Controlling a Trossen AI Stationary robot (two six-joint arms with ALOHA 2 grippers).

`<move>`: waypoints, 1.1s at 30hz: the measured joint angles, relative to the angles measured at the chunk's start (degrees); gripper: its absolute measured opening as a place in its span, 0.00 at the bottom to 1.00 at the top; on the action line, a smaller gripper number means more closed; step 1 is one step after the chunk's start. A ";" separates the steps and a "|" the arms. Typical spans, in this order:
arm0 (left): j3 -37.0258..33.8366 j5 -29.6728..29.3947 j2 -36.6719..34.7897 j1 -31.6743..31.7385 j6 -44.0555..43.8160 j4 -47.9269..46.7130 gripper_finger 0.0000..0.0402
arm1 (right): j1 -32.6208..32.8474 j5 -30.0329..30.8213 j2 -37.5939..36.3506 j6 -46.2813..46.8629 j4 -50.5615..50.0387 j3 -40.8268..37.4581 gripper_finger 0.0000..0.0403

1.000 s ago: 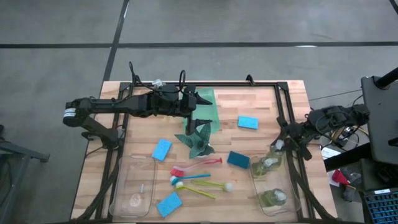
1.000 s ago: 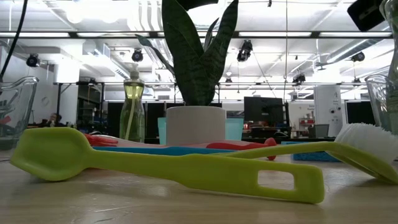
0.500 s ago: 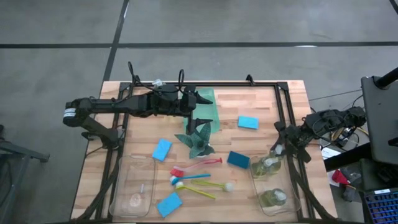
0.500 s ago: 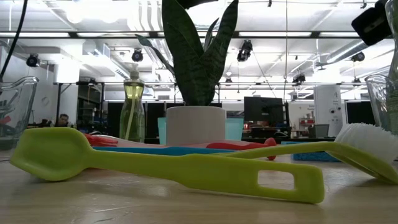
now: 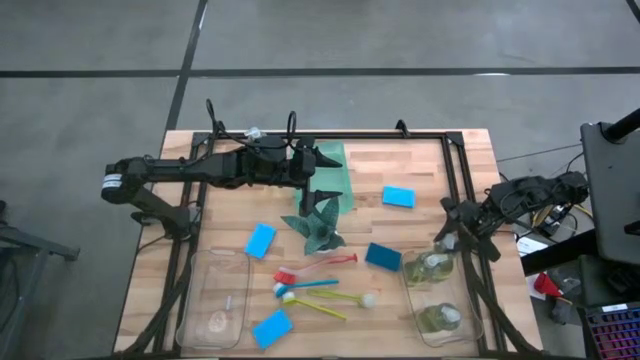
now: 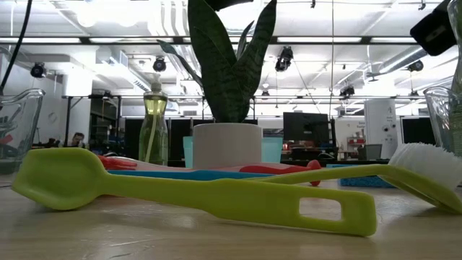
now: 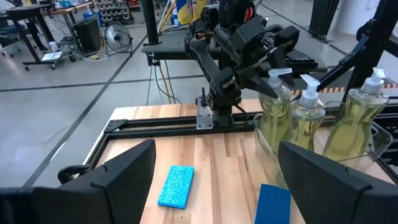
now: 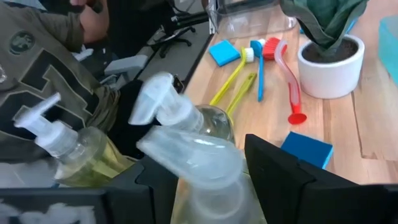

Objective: Pick & Place Kitchen Sink Supplies
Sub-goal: Put the yellow soap dispenser into the right transparent bin

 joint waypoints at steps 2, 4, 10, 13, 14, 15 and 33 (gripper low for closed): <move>0.00 0.02 0.00 0.01 0.00 0.00 0.82 | -0.01 -0.20 -0.03 0.57 0.03 0.62 0.46; 0.00 0.00 0.00 0.02 0.02 0.00 0.82 | -0.01 -0.39 -0.06 1.16 -0.13 0.94 0.47; 0.00 0.02 0.00 0.02 0.02 -0.10 0.82 | -0.02 -2.43 -0.01 1.19 0.52 3.23 0.48; 0.00 0.02 0.00 0.02 0.02 -0.12 0.82 | -0.02 -3.46 -0.01 0.49 0.31 4.97 0.47; 0.00 0.02 0.00 0.02 0.02 -0.13 0.82 | 0.00 -3.49 -0.01 0.31 0.27 5.62 0.47; 0.00 0.02 0.00 0.02 0.03 -0.15 0.82 | -0.02 -3.49 -0.01 0.16 0.23 6.14 0.47; 0.00 -9.77 -2.52 0.00 -3.92 -15.03 0.82 | -0.02 4.84 2.54 -6.52 12.36 8.39 0.46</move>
